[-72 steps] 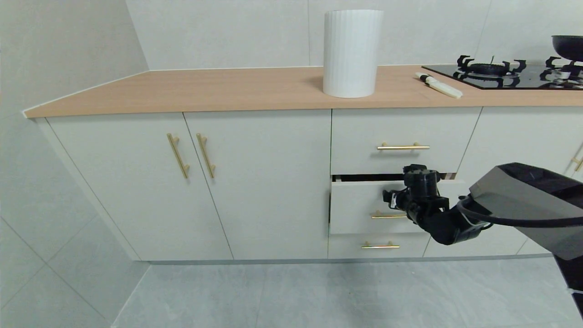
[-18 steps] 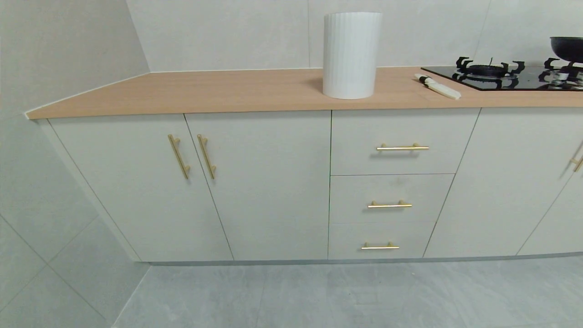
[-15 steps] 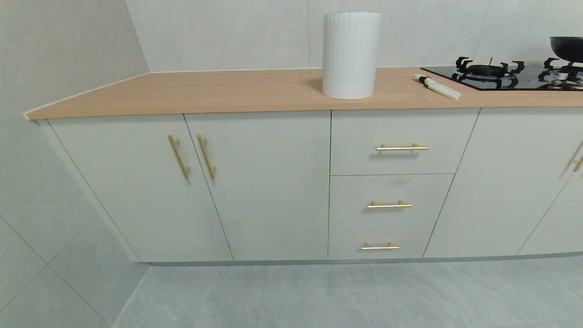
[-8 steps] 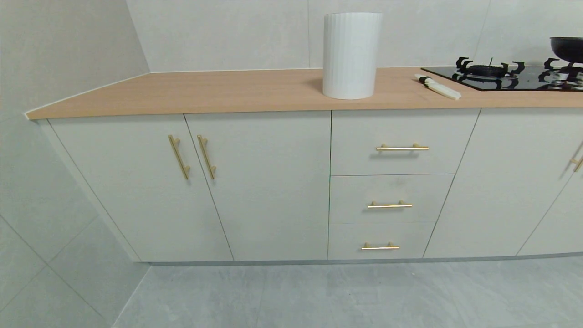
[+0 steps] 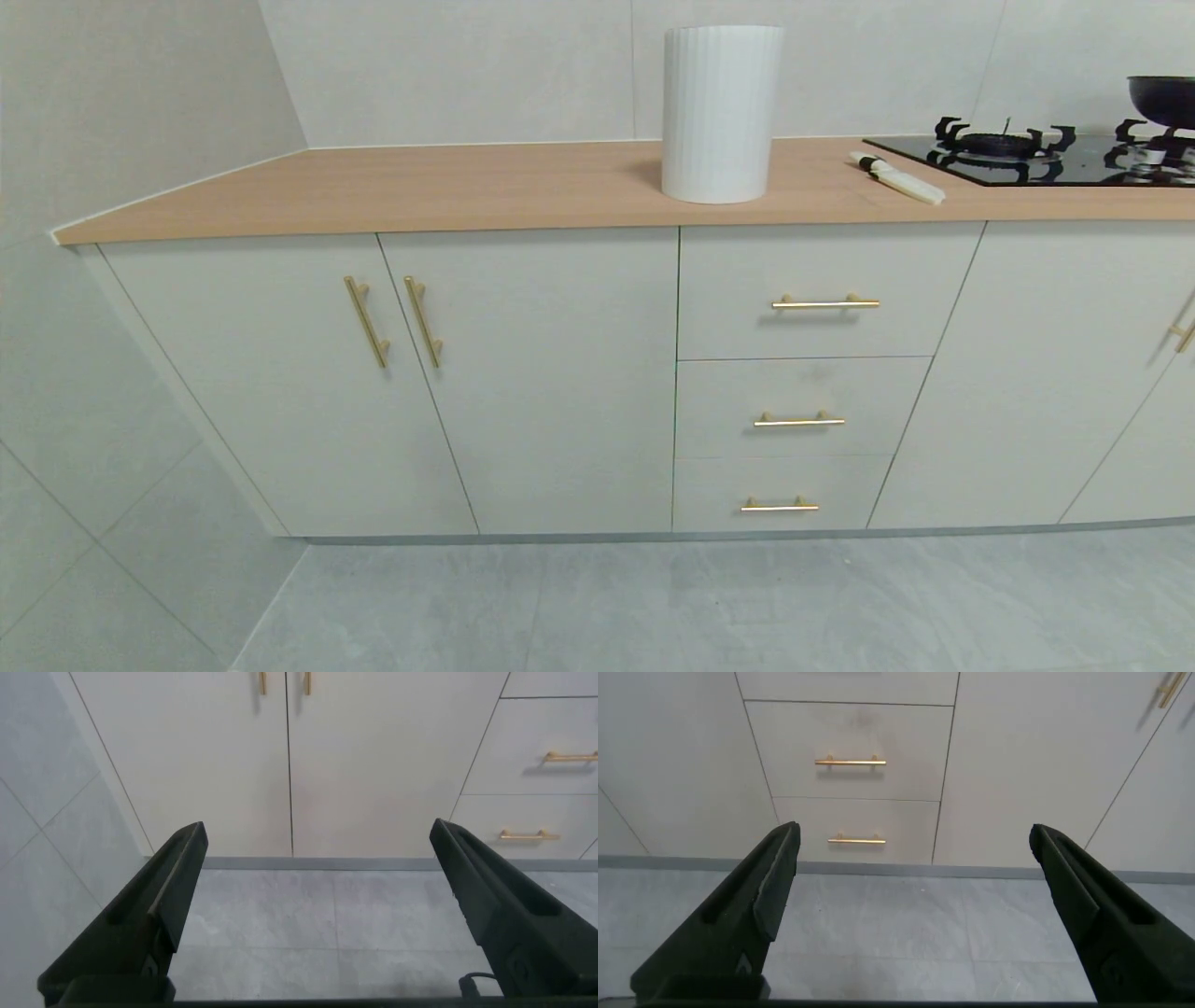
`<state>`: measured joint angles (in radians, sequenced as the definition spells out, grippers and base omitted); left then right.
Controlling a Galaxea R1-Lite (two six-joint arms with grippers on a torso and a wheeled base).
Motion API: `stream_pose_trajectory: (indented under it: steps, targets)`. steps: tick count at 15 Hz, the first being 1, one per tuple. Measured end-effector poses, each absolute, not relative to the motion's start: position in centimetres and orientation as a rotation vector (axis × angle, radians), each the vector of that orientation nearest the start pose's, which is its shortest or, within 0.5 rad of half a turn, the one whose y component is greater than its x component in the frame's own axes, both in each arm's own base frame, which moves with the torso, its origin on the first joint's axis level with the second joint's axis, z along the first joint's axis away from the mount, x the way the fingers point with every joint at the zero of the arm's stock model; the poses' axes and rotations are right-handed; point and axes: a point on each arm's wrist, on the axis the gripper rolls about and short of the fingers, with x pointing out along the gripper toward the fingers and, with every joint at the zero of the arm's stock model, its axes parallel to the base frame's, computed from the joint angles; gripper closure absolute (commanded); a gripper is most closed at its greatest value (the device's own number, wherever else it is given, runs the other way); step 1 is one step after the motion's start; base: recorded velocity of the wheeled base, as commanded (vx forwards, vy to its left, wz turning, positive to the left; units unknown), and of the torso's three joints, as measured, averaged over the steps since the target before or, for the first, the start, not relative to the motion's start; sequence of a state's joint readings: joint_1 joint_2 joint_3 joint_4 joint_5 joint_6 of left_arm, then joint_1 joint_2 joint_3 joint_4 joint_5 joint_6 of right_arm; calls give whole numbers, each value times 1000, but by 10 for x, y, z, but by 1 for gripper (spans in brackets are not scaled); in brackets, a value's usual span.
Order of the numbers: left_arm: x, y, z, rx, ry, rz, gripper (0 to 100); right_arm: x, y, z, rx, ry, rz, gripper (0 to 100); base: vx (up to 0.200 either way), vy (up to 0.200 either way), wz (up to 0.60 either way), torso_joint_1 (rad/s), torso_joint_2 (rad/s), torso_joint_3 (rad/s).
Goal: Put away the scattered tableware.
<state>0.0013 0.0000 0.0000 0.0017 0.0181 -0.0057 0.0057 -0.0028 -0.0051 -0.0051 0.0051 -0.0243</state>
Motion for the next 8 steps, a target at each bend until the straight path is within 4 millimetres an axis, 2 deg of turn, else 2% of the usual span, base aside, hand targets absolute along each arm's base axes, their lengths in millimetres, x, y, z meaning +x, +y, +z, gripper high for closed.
stream_pose_trajectory:
  steps: [8]
  targets:
    - [-23,0,75,-3,2,19,0,-23,0,76,13,-5,15,0,0,0,0,0,0,0]
